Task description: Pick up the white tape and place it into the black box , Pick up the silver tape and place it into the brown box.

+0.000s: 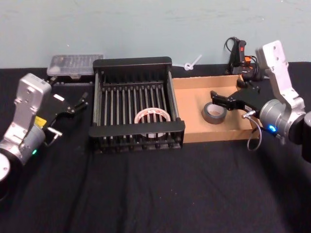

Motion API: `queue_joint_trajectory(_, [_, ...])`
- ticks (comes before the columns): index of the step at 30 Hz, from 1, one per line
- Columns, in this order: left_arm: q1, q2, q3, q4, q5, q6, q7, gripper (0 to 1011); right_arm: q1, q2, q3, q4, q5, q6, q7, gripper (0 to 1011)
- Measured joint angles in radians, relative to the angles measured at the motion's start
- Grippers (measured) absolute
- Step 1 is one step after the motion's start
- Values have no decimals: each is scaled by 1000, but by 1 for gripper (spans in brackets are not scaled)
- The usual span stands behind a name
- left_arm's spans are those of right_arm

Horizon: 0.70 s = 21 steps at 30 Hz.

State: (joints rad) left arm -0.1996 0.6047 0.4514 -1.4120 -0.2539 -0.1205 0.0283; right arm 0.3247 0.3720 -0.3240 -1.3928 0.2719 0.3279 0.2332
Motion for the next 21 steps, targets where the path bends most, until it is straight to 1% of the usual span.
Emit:
queue_joint_trajectory(1, [0, 0, 0, 0, 0, 0, 0, 1001, 0, 0, 0, 0, 0, 0, 0, 1002])
queue_joint_trajectory(3, [0, 0, 0, 0, 0, 0, 0, 1001, -31, -3, 11, -32, -23, -38, -28, 1002])
queue_joint_trajectory(6, [0, 0, 0, 0, 0, 0, 0, 1001, -60, -3, 16, -60, -46, -71, -51, 1002])
queue_joint_trajectory(7, [0, 0, 0, 0, 0, 0, 0, 1001, -80, -2, 18, -78, -64, -96, -68, 1002])
queue_joint_trajectory(9, [0, 0, 0, 0, 0, 0, 0, 1001, -99, -1, 20, -93, -80, -120, -82, 1002])
queue_joint_trajectory(10, [0, 0, 0, 0, 0, 0, 0, 1001, -119, 1, 22, -109, -96, -143, -94, 1003])
queue_joint_trajectory(13, [0, 0, 0, 0, 0, 0, 0, 1001, -153, 4, 26, -133, -115, -176, -109, 1002])
queue_joint_trajectory(14, [0, 0, 0, 0, 0, 0, 0, 1001, -175, 6, 30, -148, -125, -194, -116, 1002])
queue_joint_trajectory(16, [0, 0, 0, 0, 0, 0, 0, 1001, -198, 8, 33, -162, -132, -208, -120, 1002])
queue_joint_trajectory(17, [0, 0, 0, 0, 0, 0, 0, 1001, -221, 9, 37, -177, -137, -221, -122, 1002])
queue_joint_trajectory(19, [0, 0, 0, 0, 0, 0, 0, 1001, -242, 9, 40, -188, -139, -231, -122, 1002])
queue_joint_trajectory(20, [0, 0, 0, 0, 0, 0, 0, 1001, -242, 9, 40, -188, -139, -231, -122, 1002])
queue_joint_trajectory(21, [0, 0, 0, 0, 0, 0, 0, 1001, -278, 9, 50, -207, -139, -241, -120, 1002])
